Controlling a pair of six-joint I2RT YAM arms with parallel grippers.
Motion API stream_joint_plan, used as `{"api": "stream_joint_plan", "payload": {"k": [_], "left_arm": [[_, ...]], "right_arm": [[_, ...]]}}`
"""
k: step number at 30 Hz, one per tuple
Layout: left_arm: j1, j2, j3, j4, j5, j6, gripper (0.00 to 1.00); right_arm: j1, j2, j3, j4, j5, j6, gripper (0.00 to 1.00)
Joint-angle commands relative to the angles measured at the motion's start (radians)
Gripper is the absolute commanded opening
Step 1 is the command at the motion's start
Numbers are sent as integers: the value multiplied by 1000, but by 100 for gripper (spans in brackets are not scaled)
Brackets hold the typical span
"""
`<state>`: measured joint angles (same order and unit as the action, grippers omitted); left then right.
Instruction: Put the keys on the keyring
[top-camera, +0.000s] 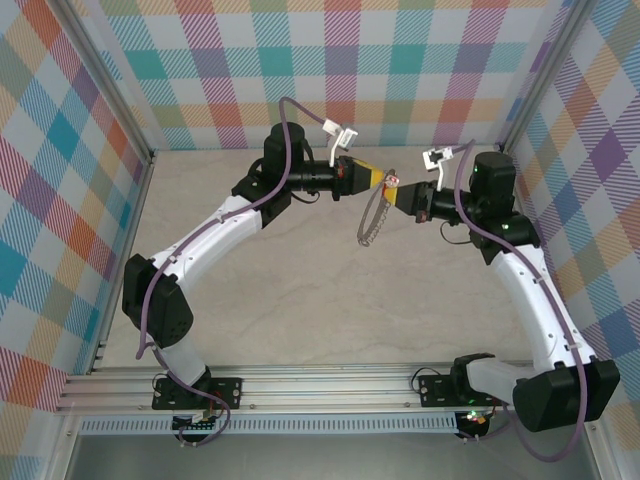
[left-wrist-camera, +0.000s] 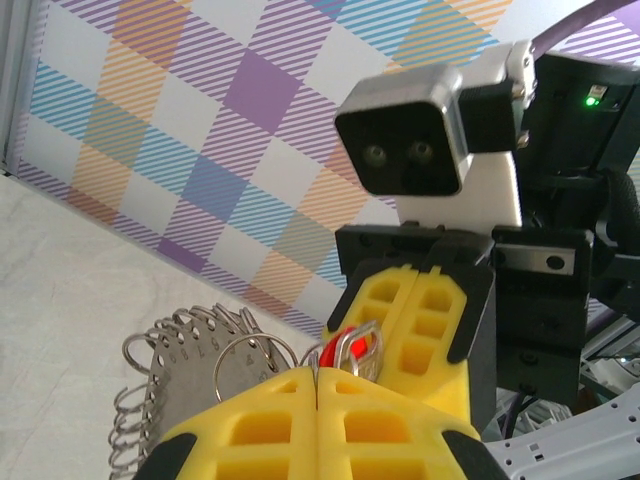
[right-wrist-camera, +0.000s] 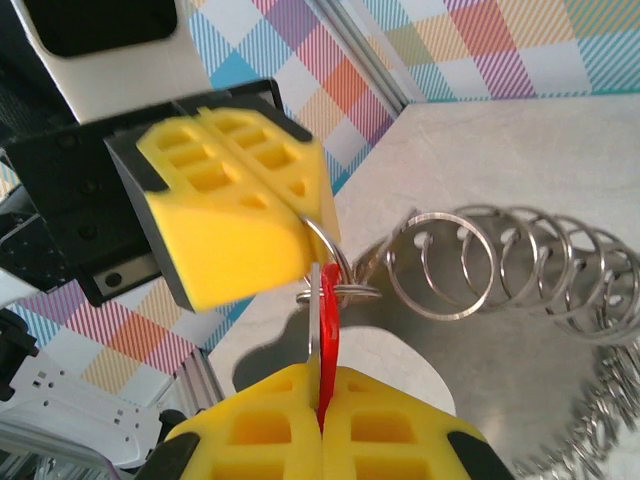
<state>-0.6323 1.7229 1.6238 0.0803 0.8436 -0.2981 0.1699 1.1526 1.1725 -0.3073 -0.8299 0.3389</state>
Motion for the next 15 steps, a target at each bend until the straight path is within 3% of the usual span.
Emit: {"api": "stream_joint_plan", "payload": {"k": [1,15], "left_arm": [[-4,-4,3,42,19,10,0],[-6,0,4,44,20,4,0]], "right_arm": [[-4,-25,-39,25,-14,15,0],[-4,-1,29,21,-2,9,0]]}}
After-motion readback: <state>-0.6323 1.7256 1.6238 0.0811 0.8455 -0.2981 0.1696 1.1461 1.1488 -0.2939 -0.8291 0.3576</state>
